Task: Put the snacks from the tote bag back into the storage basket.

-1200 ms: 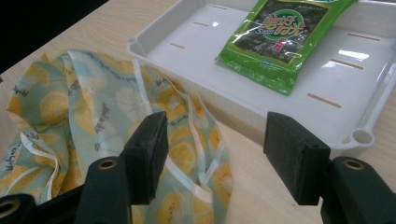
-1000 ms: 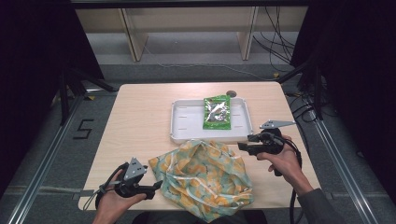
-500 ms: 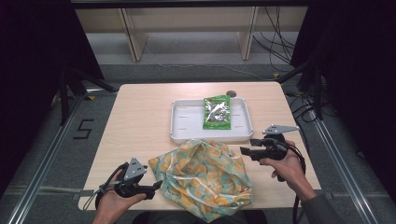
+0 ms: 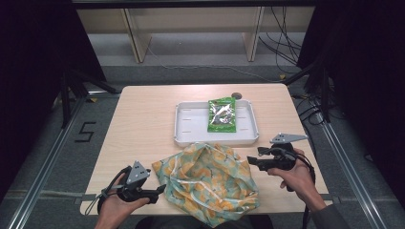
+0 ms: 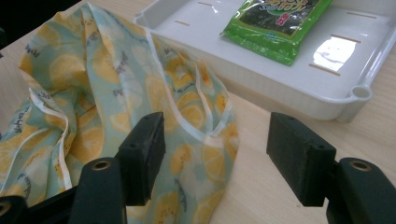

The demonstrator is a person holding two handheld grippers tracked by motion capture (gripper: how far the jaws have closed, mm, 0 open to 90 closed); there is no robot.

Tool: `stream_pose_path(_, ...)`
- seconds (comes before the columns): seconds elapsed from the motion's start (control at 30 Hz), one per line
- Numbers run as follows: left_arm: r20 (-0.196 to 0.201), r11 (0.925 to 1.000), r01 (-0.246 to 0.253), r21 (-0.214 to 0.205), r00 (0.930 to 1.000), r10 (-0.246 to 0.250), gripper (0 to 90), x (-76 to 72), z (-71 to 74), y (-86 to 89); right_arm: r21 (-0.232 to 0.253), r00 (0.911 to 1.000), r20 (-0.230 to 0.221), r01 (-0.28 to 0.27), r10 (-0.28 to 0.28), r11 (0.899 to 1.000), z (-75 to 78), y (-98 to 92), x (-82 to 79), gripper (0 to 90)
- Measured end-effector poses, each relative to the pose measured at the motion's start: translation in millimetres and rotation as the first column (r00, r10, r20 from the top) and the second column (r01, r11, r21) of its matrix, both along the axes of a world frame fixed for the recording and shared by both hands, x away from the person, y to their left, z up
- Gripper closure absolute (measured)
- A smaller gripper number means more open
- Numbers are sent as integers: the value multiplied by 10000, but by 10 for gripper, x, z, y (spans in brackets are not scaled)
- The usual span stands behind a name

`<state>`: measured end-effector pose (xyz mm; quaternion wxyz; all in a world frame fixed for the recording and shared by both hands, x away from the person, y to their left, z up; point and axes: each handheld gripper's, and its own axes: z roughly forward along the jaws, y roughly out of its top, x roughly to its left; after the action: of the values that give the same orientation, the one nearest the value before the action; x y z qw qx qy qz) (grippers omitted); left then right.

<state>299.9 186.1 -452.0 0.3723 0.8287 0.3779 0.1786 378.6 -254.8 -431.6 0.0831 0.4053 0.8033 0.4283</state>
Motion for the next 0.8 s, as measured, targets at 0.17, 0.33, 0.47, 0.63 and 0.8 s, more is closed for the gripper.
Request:
stream_pose_path(0.17,-10,10000,4,-1,10000,-4,245,-1,0,-1,-62,9999,-149,52,-53,10000,-31,-53,-72,374)
stream_pose_path(0.33,-23,10000,-9,-4,10000,9,245,0,-1,-2,48,9996,-222,172,-171,9998,-54,-86,-154,369)
stream_pose_path(0.47,34,9999,81,136,10000,-81,245,5,5,2,-60,9999,-167,-11,10,10000,-81,-106,-227,360)
stream_pose_path(0.63,-41,9999,-30,161,10000,31,245,0,7,6,-172,9996,-229,166,-170,9997,-100,-105,-331,349)
stream_pose_path(0.8,-28,9998,32,172,10000,-32,245,2,6,4,-201,9996,-244,170,-174,9997,-117,-137,-399,345)
